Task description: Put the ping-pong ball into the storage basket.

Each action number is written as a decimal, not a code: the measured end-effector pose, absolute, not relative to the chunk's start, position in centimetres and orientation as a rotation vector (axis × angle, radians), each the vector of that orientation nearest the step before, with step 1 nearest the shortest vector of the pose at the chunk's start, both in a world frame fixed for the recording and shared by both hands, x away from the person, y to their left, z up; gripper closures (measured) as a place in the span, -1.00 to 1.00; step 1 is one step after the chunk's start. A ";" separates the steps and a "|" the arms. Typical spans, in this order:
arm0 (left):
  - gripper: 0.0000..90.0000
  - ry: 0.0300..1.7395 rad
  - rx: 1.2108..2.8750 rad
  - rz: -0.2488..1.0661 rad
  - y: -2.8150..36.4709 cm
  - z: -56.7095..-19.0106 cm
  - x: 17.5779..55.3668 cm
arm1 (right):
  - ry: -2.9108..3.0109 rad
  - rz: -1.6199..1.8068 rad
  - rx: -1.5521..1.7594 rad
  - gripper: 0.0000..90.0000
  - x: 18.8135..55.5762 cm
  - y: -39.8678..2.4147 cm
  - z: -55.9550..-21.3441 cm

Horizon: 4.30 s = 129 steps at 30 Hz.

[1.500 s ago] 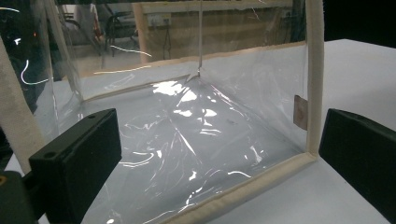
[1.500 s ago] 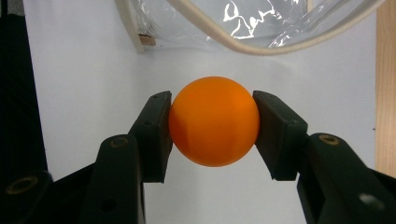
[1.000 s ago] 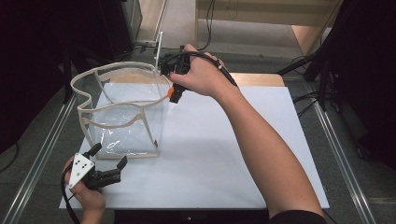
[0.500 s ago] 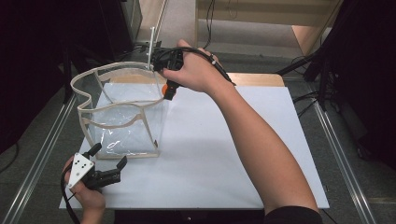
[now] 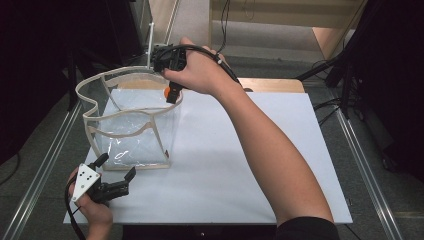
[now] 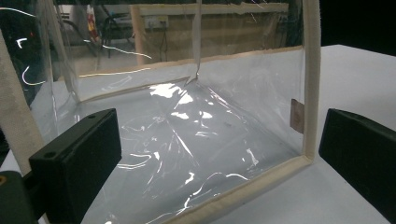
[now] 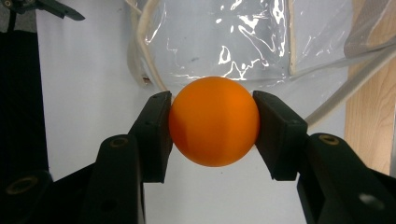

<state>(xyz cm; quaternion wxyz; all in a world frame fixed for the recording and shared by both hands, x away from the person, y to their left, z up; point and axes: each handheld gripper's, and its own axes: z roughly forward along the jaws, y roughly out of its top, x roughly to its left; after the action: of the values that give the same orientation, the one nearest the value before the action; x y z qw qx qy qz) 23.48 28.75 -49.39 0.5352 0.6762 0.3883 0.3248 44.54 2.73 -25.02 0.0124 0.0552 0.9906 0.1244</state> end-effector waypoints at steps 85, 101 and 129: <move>-1.00 0.950 1.643 0.789 28.1 -49.5 24.0 | 2.829 0.837 0.676 -1.00 40.3 -11.3 -37.5; -1.00 0.948 1.629 0.788 28.4 -49.5 23.7 | 2.709 0.984 0.769 -1.00 36.4 -15.5 -40.7; -1.00 0.941 1.643 0.796 28.2 -49.5 23.6 | 2.562 1.140 0.931 -1.00 31.7 -21.9 -46.9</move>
<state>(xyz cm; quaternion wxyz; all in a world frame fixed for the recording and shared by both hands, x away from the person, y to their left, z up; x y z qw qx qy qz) 23.60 28.21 -49.47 0.5172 0.6846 0.3922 0.3316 31.67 -21.88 -46.91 0.0933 0.3136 0.8633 0.3842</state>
